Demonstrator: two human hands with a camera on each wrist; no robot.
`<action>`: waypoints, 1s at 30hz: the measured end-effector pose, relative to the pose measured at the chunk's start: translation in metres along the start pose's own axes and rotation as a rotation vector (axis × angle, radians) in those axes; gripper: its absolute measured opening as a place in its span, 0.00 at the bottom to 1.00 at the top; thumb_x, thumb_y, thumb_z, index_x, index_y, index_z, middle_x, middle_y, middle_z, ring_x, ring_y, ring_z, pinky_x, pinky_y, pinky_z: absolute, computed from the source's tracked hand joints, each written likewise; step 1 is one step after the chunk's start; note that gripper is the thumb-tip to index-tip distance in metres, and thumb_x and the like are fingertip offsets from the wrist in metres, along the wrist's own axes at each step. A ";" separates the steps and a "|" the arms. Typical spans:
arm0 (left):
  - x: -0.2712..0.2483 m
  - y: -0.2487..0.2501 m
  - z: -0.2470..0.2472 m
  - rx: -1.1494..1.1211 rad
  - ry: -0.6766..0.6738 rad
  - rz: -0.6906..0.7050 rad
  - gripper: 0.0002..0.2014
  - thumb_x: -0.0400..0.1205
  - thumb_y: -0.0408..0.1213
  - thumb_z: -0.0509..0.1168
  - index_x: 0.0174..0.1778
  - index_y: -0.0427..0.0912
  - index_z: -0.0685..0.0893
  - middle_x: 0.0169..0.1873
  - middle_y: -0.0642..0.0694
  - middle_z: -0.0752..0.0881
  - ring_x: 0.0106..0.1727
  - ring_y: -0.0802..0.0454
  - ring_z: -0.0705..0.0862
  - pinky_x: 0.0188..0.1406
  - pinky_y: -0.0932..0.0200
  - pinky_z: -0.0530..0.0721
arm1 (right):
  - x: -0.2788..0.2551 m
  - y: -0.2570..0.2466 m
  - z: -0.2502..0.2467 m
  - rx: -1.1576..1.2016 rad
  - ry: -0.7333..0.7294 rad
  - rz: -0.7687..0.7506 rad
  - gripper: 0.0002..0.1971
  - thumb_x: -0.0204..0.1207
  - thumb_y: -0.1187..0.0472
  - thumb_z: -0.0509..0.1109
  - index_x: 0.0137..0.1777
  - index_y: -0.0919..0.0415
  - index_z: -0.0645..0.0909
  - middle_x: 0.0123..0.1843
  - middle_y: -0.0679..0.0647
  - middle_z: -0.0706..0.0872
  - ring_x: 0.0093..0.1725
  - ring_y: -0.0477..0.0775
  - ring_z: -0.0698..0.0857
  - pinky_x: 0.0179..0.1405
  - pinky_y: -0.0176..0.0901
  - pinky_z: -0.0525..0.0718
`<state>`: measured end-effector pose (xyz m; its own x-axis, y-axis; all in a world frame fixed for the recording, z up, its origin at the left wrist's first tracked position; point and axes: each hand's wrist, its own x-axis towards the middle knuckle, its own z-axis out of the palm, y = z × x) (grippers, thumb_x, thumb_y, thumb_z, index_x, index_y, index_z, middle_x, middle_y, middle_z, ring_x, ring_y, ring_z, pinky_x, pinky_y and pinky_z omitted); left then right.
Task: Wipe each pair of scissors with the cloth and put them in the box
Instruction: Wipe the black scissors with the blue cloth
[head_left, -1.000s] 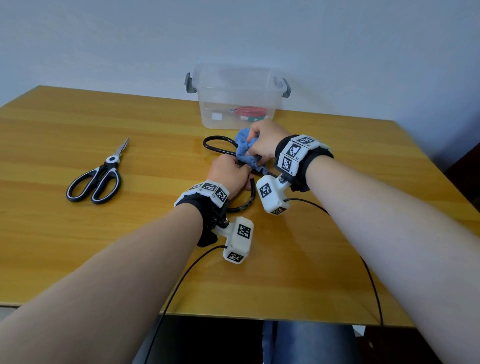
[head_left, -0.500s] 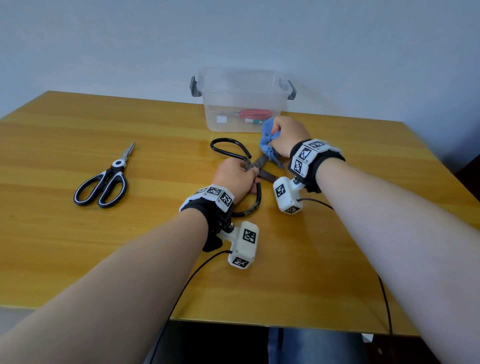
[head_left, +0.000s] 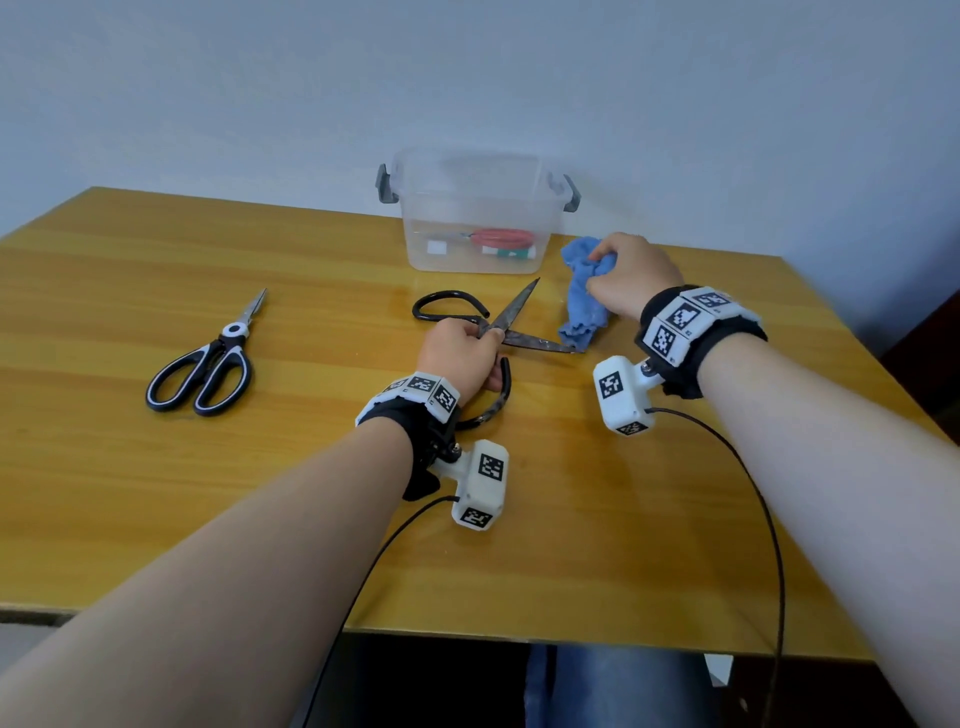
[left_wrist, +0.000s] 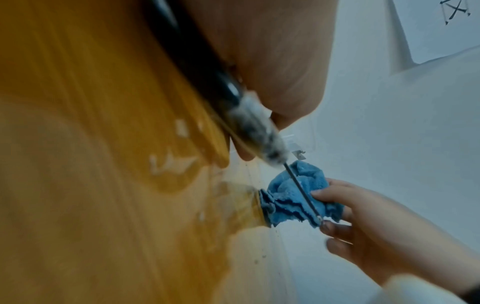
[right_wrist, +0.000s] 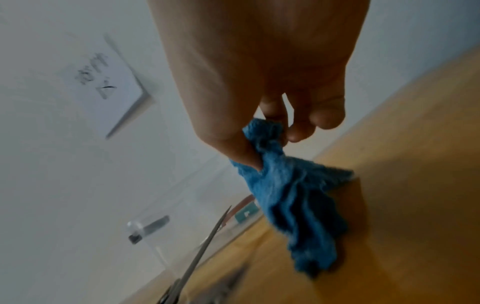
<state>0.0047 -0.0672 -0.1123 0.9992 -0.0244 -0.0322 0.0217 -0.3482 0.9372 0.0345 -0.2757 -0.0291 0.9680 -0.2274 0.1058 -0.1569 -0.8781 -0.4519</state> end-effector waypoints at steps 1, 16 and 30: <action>0.000 0.000 0.000 0.001 0.009 -0.003 0.18 0.90 0.41 0.63 0.42 0.32 0.89 0.25 0.46 0.89 0.24 0.52 0.88 0.36 0.56 0.91 | -0.005 -0.002 -0.003 -0.005 -0.029 -0.008 0.17 0.78 0.62 0.68 0.66 0.49 0.79 0.53 0.54 0.91 0.42 0.58 0.89 0.40 0.44 0.83; 0.007 -0.003 0.003 0.111 -0.028 -0.031 0.17 0.88 0.42 0.64 0.46 0.31 0.90 0.28 0.42 0.92 0.32 0.47 0.93 0.49 0.43 0.93 | -0.037 -0.044 0.035 -0.128 -0.299 -0.208 0.22 0.70 0.48 0.83 0.54 0.63 0.84 0.49 0.59 0.88 0.47 0.60 0.86 0.43 0.51 0.80; 0.002 0.001 -0.001 0.232 0.014 0.024 0.18 0.88 0.40 0.63 0.32 0.42 0.85 0.23 0.45 0.89 0.32 0.52 0.90 0.38 0.58 0.86 | -0.036 -0.041 0.031 -0.054 -0.385 -0.333 0.18 0.68 0.47 0.84 0.53 0.54 0.86 0.49 0.49 0.89 0.48 0.52 0.85 0.46 0.47 0.83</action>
<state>0.0072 -0.0671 -0.1109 0.9997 -0.0230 -0.0041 -0.0093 -0.5542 0.8323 0.0120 -0.2180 -0.0422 0.9676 0.2307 -0.1025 0.1719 -0.8996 -0.4014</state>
